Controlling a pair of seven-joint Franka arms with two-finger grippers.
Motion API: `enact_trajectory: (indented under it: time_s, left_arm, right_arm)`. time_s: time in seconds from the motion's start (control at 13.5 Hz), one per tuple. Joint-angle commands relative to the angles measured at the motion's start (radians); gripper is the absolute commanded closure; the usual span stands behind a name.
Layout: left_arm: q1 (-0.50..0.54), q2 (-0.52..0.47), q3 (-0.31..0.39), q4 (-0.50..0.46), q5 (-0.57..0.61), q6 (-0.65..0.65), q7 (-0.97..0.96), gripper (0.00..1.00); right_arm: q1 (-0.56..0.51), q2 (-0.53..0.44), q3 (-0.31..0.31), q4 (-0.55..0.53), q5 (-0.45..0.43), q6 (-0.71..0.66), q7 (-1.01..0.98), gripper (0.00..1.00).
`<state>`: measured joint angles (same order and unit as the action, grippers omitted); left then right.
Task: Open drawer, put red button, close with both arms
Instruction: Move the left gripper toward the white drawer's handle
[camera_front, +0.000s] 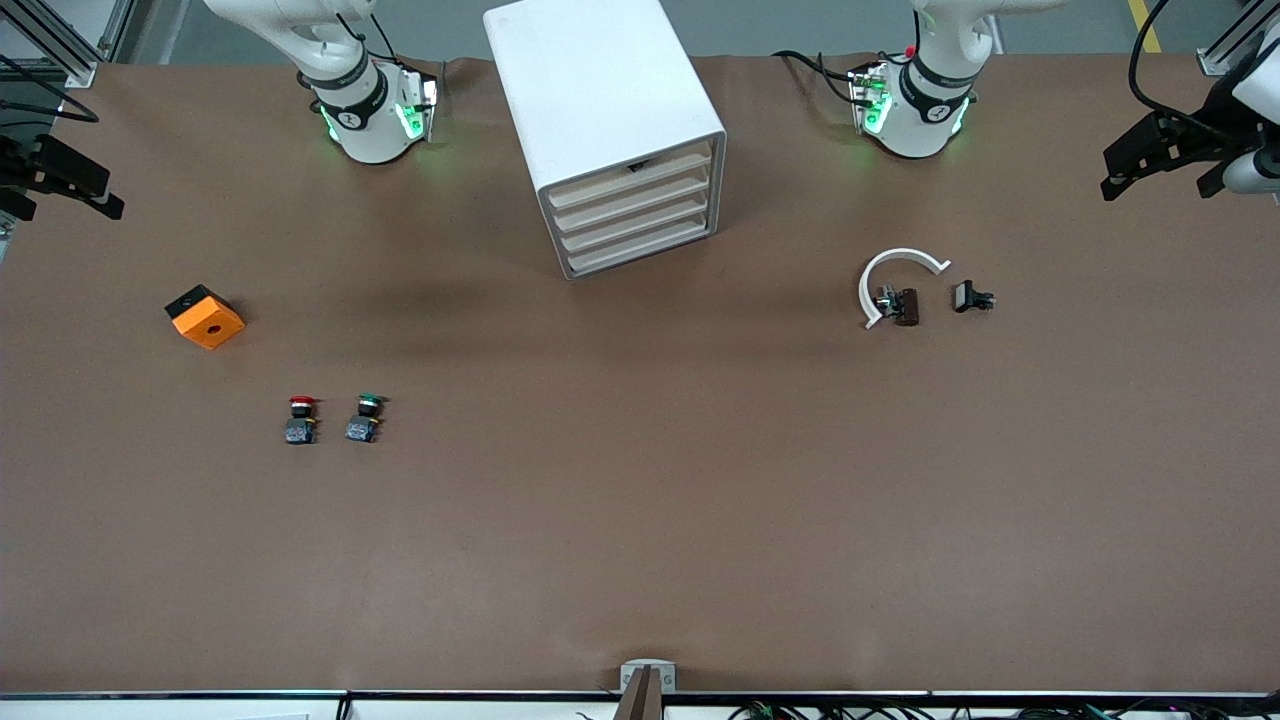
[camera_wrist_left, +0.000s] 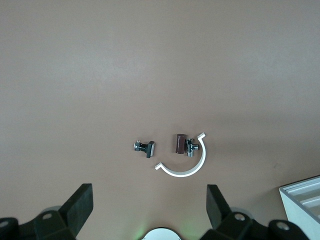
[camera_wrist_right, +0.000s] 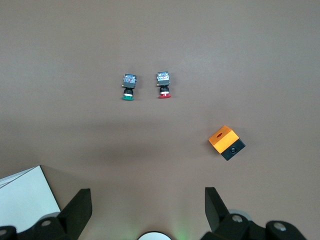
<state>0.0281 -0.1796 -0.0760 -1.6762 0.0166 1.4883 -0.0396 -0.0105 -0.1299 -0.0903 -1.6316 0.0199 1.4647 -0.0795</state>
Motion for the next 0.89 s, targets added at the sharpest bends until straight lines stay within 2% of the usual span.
enact_trajectory:
  time_s: [0.0,0.3,0.52,0.82]
  left_arm:
    - [-0.003,0.008,0.002,0.02,-0.003,-0.017,0.003,0.0]
    - [-0.008,0.043,-0.001,0.036,-0.003,-0.017,-0.002,0.0]
    - [-0.019,0.15,-0.002,0.096,-0.009,-0.017,0.003,0.0]
    - [-0.065,0.235,-0.024,0.087,-0.007,0.004,-0.002,0.0]
  right_arm:
    - [-0.014,-0.011,0.007,0.006,0.014,0.002,0.014,0.0]
    - [-0.014,-0.011,0.006,0.009,0.014,0.0,0.014,0.0]
    - [-0.014,-0.01,0.004,0.009,0.014,-0.003,0.014,0.0]
    - [-0.02,-0.002,0.003,0.038,0.014,-0.012,0.001,0.0]
